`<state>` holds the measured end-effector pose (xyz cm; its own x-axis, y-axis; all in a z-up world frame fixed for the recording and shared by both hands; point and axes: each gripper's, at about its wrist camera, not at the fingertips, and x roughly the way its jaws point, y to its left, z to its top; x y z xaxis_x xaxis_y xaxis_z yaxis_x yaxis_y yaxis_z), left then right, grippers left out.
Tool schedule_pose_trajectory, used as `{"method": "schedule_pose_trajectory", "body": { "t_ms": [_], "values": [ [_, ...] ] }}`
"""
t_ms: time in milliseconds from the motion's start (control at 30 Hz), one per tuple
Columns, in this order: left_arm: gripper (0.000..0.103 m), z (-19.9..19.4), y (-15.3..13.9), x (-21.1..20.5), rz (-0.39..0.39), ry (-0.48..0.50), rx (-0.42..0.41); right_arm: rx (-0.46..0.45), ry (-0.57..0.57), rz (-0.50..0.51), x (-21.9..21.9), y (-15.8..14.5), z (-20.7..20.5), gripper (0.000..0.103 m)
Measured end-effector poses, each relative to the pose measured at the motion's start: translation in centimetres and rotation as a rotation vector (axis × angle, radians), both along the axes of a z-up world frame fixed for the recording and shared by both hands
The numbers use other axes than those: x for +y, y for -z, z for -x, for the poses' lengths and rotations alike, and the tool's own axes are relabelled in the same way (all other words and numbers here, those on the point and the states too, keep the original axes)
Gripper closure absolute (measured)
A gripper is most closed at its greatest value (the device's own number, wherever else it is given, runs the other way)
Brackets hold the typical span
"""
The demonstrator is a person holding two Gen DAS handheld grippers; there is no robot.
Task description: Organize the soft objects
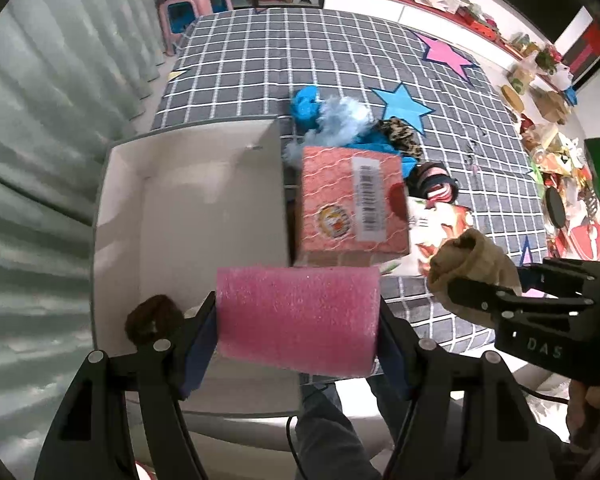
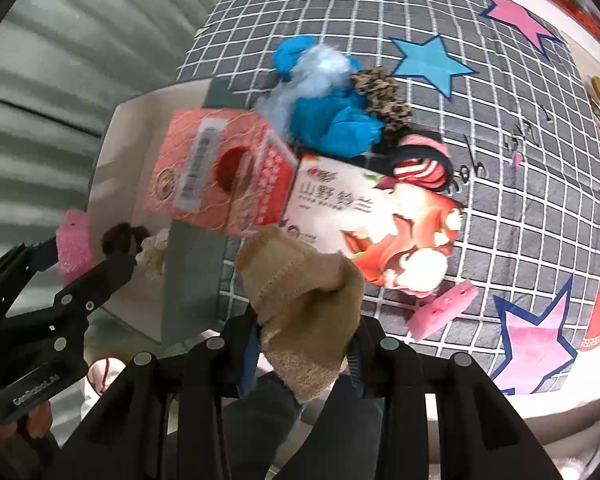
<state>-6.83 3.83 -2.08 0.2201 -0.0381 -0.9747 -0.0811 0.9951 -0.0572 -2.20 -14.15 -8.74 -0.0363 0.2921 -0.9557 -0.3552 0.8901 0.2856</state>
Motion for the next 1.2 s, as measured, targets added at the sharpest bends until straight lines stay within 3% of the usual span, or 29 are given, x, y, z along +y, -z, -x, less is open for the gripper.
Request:
{"method": "schedule_pose_trajectory", "body": {
  "t_ms": [333,767,1200],
  "values": [
    [0.029,2.2,-0.2,3.1,-0.035,-0.086,-0.017,-0.003,-0.111,0.009,4.4,-0.3,1.4,0.065],
    [0.029,4.2,-0.8,6.2,-0.161,-0.193,-0.063,0.006,-0.265,-0.001,10.6,-1.0,1.8,0.065],
    [0.029,4.0,-0.7,8.1,-0.231,-0.254,-0.083,-0.008,-0.363,0.028,14.8,-1.5,0.9,0.065]
  ]
}}
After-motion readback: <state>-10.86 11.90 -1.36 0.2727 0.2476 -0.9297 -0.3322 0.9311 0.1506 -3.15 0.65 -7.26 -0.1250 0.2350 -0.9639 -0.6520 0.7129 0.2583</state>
